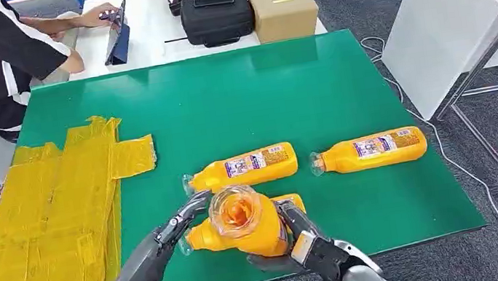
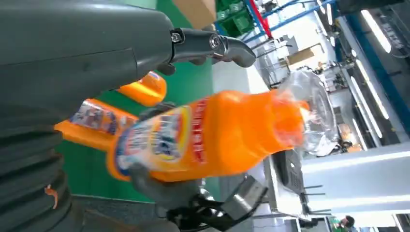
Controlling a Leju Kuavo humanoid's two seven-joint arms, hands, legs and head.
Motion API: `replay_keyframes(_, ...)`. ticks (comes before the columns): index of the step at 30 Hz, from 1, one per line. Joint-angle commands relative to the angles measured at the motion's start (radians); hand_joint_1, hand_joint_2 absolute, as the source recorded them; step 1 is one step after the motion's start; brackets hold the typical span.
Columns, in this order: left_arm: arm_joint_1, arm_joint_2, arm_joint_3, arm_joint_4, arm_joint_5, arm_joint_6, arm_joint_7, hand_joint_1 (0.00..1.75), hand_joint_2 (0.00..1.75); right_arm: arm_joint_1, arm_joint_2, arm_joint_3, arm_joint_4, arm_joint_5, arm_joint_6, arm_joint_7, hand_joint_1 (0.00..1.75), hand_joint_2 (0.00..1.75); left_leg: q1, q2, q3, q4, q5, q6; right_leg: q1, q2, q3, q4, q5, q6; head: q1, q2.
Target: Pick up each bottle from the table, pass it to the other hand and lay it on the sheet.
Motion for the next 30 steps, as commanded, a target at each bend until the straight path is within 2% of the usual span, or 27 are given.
replay_keyframes(1, -0.056, -0.039, -0.036, 0.071, 0.000, 0.009, 0.004, 0.00, 1.75, -0.091, 0.070, 0.064, 0.046, 0.027, 0.059, 0.028, 1.75, 1.75, 0.001, -0.001, 0.002, -0.001, -0.001, -0.003, 0.000, 0.004, 0.002, -0.001, 0.000, -0.001, 0.000, 0.000)
replay_keyframes(11, -0.052, -0.041, -0.032, 0.069, -0.002, 0.007, 0.002, 0.00, 1.75, -0.096, 0.073, 0.062, 0.043, 0.030, 0.064, 0.033, 1.75, 1.75, 0.001, -0.001, 0.001, -0.001, 0.000, -0.002, 0.000, 0.002, 0.001, -0.001, 0.000, -0.001, 0.000, 0.000)
replay_keyframes(19, -0.074, -0.075, -0.035, 0.093, -0.014, -0.022, -0.005, 0.00, 1.75, -0.143, 0.109, 0.087, 0.031, 0.038, 0.114, 0.053, 1.75, 1.75, 0.000, -0.001, 0.001, 0.000, 0.000, -0.002, 0.000, 0.002, 0.001, 0.000, 0.000, -0.001, 0.000, 0.000)
replay_keyframes(30, -0.098, -0.094, -0.037, 0.111, -0.011, -0.025, 0.005, 0.00, 1.75, -0.185, 0.155, 0.130, 0.083, -0.036, 0.267, 0.114, 1.75, 1.75, 0.001, 0.000, 0.002, -0.001, -0.001, -0.003, 0.000, 0.004, 0.002, -0.001, 0.000, -0.001, 0.000, 0.000)
